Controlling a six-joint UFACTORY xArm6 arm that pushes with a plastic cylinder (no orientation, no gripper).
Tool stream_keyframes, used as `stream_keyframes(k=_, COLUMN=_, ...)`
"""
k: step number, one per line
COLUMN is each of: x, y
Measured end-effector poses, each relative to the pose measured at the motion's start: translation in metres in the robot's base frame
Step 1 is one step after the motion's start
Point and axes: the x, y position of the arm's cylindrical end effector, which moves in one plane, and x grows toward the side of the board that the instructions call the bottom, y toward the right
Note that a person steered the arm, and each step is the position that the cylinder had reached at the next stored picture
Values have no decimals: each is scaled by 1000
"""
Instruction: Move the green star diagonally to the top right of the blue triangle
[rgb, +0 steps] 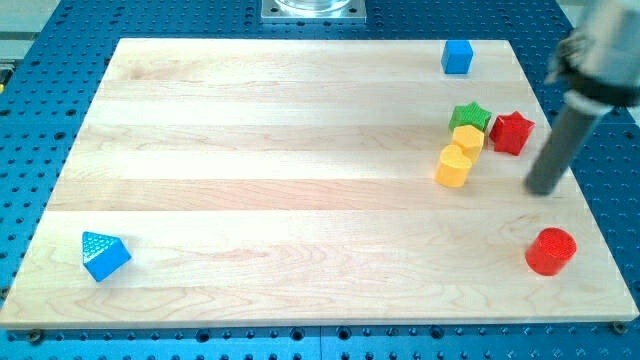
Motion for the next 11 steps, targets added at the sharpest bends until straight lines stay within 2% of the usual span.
stream_keyframes(k=1, x=-47, y=47)
stream_keyframes(k=2, x=-54, y=-46)
stream_keyframes(k=3, x=-51, y=-173)
stream_keyframes(k=4, x=-54, y=-191)
stream_keyframes(k=6, x=-101, y=-36)
stream_keyframes(k=7, x=-130, y=-98)
stream_keyframes(k=8, x=-101, y=-219)
stream_keyframes(k=9, x=-44, y=-313)
stream_keyframes(k=11, x=-62, y=-303)
